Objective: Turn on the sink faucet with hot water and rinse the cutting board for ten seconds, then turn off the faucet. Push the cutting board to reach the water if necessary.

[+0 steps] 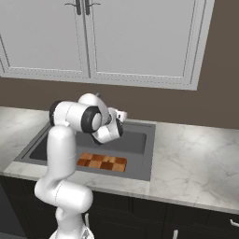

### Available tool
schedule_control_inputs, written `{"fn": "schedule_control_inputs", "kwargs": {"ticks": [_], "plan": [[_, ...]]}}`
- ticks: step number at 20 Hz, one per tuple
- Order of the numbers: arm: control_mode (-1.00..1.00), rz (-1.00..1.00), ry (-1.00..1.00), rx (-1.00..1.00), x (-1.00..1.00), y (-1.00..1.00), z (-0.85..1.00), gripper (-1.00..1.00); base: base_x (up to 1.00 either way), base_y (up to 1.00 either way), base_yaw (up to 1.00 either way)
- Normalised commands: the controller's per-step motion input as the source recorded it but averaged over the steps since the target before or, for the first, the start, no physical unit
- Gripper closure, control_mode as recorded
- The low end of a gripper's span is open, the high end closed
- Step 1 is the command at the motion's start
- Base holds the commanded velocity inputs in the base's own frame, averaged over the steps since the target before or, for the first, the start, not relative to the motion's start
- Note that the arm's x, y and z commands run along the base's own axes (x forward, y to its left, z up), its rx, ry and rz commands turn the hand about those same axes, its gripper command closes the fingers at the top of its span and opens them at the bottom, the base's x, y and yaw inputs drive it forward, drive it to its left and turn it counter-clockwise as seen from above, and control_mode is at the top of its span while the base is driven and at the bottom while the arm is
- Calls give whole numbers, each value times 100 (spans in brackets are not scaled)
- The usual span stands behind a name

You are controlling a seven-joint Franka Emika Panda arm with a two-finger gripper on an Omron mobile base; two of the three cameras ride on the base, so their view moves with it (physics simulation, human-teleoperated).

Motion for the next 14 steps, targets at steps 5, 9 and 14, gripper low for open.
{"fn": "schedule_control_inputs", "kwargs": {"ticks": [5,9,14], "plan": [[-100,0,0,0,17,0,-9,-100,0,0,0],[-100,0,0,0,13,0,-10,-100,0,0,0],[-100,0,0,0,12,0,-11,-100,0,0,0]]}}
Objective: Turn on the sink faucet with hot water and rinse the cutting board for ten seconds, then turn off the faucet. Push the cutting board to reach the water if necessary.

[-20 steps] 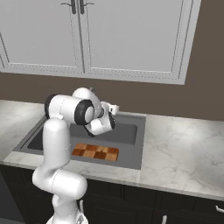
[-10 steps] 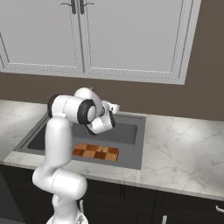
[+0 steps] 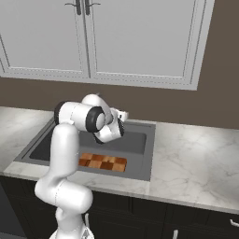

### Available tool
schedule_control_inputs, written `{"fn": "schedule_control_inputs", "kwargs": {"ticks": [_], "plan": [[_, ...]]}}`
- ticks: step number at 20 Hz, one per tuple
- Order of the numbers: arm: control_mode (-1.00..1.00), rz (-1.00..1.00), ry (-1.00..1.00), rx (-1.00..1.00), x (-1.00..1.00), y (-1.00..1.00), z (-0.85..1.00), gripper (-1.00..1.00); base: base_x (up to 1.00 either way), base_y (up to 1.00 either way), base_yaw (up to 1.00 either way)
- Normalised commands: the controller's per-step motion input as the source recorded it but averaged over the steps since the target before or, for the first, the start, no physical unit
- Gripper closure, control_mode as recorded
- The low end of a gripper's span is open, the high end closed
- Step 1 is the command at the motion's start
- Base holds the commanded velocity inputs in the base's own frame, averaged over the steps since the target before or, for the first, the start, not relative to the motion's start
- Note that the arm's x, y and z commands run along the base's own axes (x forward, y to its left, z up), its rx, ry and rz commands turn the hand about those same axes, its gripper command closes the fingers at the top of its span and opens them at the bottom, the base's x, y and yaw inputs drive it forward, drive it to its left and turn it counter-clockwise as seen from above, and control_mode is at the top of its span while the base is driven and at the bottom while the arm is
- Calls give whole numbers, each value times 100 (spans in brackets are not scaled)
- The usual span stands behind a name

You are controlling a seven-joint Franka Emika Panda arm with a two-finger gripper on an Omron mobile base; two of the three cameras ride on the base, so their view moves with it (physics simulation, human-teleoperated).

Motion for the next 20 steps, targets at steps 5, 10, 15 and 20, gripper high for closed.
{"fn": "schedule_control_inputs", "kwargs": {"ticks": [5,10,15,20], "plan": [[-100,0,0,0,5,0,-9,-100,0,0,0],[-100,0,0,0,1,0,-5,-100,0,0,0],[-100,0,0,0,1,0,-4,-100,0,0,0],[-100,0,0,0,6,2,-1,-100,0,0,0]]}}
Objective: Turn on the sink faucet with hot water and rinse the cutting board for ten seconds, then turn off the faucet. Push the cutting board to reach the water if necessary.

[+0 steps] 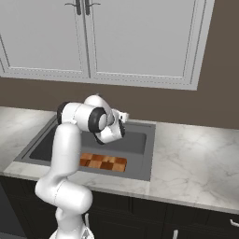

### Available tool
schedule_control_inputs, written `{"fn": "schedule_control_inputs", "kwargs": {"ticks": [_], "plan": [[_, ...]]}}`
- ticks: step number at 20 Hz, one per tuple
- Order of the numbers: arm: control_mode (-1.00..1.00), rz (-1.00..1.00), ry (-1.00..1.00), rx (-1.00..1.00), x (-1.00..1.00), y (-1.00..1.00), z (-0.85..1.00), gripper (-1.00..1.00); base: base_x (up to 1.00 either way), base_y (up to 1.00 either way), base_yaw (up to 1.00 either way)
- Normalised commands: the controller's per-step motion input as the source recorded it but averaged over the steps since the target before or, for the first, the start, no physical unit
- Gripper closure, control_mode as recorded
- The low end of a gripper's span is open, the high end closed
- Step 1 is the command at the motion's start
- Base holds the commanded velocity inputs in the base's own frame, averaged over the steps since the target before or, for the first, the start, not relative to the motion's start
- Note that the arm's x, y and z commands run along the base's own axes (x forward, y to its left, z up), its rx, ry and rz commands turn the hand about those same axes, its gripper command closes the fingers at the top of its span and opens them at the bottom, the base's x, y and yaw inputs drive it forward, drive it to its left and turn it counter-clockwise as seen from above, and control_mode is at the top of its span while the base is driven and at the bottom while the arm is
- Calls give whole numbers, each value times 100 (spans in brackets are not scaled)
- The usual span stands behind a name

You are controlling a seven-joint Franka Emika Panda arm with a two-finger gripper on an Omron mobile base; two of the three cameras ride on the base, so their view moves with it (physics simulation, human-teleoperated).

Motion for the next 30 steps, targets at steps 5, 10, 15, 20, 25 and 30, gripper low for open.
{"fn": "schedule_control_inputs", "kwargs": {"ticks": [5,10,15,20,25,30], "plan": [[-100,0,0,0,10,3,0,-100,0,0,0],[-100,0,0,0,9,4,0,-100,0,0,0],[-100,0,0,0,10,3,0,-100,0,0,0],[-100,0,0,0,8,0,0,-100,0,0,0],[-100,0,0,0,0,0,0,-100,0,0,0],[-100,0,0,0,0,0,0,-100,0,0,0]]}}
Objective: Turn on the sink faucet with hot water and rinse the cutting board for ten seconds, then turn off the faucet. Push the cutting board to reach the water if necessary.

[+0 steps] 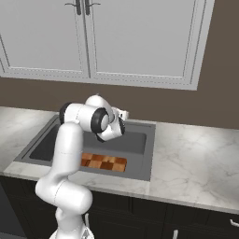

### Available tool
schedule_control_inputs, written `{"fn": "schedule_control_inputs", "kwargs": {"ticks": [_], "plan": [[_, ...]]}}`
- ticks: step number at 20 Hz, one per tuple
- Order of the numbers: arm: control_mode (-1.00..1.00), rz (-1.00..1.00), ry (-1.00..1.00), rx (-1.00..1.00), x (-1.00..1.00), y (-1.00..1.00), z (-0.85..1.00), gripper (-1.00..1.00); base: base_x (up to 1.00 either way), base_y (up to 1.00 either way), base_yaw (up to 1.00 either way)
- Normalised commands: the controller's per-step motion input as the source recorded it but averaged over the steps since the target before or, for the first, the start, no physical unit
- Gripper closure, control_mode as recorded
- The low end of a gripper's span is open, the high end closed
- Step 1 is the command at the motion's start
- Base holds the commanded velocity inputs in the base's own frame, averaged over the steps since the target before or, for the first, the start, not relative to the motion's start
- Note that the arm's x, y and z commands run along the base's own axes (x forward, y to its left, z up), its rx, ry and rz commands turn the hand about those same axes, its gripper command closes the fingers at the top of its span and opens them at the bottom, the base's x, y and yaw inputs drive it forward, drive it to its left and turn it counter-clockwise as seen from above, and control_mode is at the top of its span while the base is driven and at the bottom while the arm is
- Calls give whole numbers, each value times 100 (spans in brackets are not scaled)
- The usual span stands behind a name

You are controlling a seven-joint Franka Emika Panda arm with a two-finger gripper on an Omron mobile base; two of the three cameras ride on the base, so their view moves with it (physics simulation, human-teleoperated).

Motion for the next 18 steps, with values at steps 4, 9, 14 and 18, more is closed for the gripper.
{"fn": "schedule_control_inputs", "kwargs": {"ticks": [4,9,14,18], "plan": [[-100,0,-1,0,6,0,-2,-100,0,0,0],[-100,0,-2,0,4,0,-3,-100,0,0,0],[-100,0,-1,0,1,0,0,-100,0,0,0],[-100,0,-1,0,1,0,0,-100,0,0,0]]}}
